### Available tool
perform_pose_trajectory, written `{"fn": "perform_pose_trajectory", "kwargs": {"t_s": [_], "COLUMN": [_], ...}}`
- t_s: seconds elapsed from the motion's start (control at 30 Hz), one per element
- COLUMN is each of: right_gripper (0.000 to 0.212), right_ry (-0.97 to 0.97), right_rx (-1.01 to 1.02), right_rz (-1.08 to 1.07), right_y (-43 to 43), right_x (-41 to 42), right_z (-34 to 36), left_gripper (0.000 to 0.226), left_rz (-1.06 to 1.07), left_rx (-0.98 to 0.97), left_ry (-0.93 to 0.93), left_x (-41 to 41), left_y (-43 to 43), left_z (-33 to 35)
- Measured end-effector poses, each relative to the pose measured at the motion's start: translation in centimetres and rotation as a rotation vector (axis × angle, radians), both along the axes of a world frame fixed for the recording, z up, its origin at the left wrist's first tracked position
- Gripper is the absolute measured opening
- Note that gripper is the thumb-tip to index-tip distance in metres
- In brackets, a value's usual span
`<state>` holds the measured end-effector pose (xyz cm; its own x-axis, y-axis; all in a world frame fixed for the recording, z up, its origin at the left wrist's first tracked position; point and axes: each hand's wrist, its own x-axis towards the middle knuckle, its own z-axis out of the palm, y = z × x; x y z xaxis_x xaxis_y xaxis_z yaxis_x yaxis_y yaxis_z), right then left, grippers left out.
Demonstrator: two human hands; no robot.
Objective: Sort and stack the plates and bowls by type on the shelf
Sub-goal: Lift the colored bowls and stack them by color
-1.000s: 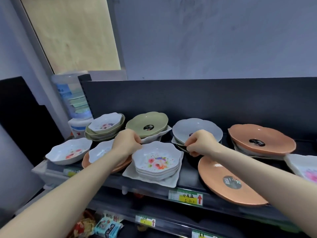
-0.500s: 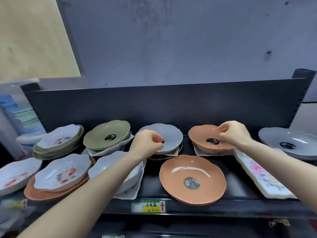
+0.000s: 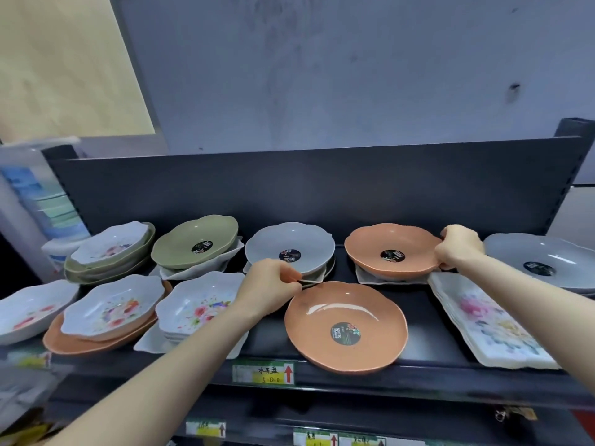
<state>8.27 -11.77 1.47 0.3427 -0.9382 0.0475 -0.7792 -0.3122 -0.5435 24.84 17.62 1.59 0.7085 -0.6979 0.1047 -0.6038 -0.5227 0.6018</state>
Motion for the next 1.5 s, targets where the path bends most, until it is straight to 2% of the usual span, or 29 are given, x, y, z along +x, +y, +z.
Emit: {"fn": "perform_pose_trajectory", "kwargs": {"t_s": [0.1,0.17,0.27,0.37,0.47,0.53,0.67,0.73,0.8,0.9,1.1,1.2,1.5], "right_gripper": [0.037,0.041,0.037,0.033,0.035,0.035,0.032,0.027,0.018,0.028,0.029,0.033,0.028], "right_ry": [-0.194,-0.237,-0.191,-0.132,-0.072,-0.02,0.076,0.165,0.3,0.403,0.186,0.094,-0.052], "right_rx": [0.086,0.131,0.225,0.31,0.336,0.332,0.253,0.104,-0.131,-0.255,-0.267,-0.187,-0.087], "right_rz": [0.025,0.095,0.261,0.404,0.478,0.515,0.55,0.572,0.615,0.656,0.67,0.681,0.676], "right_y": [-0.2,0.7,3.7,7.0,8.7,9.0,9.2,9.3,9.5,9.5,10.7,11.8,15.3], "right_x": [-0.5,-0.9,-1.4,-1.9,-1.8,-1.5,-0.6,-0.2,0.0,0.2,1.3,2.6,8.9], "right_z": [1.3,2.2,3.4,3.1,1.6,0.6,-1.1,-1.7,-1.9,-2.4,-1.0,0.2,1.0], "left_gripper": [0.025,0.023,0.017,0.026,0.016,0.026,0.027,0.028,0.029,0.031,0.024,0.023,0.019], "left_rz": [0.05,0.088,0.121,0.11,0.116,0.142,0.195,0.191,0.174,0.175,0.226,0.299,0.42], "left_rx": [-0.095,-0.193,-0.291,-0.248,-0.159,-0.071,0.074,0.074,0.045,-0.012,-0.114,-0.133,-0.185], "left_ry": [0.155,0.29,0.536,0.633,0.563,0.512,0.245,0.21,0.229,0.257,0.225,0.216,0.151], "left_x": [0.0,-0.1,-1.0,-1.5,-2.0,-1.7,-1.2,-1.7,-2.1,-2.1,-0.1,2.1,9.4], "left_y": [0.6,0.8,1.0,1.3,1.7,1.9,1.7,1.3,0.9,1.3,5.0,7.3,12.4], "left_z": [-0.1,0.3,1.5,2.0,1.8,1.2,0.4,0.4,0.4,0.4,1.0,1.5,2.0]}}
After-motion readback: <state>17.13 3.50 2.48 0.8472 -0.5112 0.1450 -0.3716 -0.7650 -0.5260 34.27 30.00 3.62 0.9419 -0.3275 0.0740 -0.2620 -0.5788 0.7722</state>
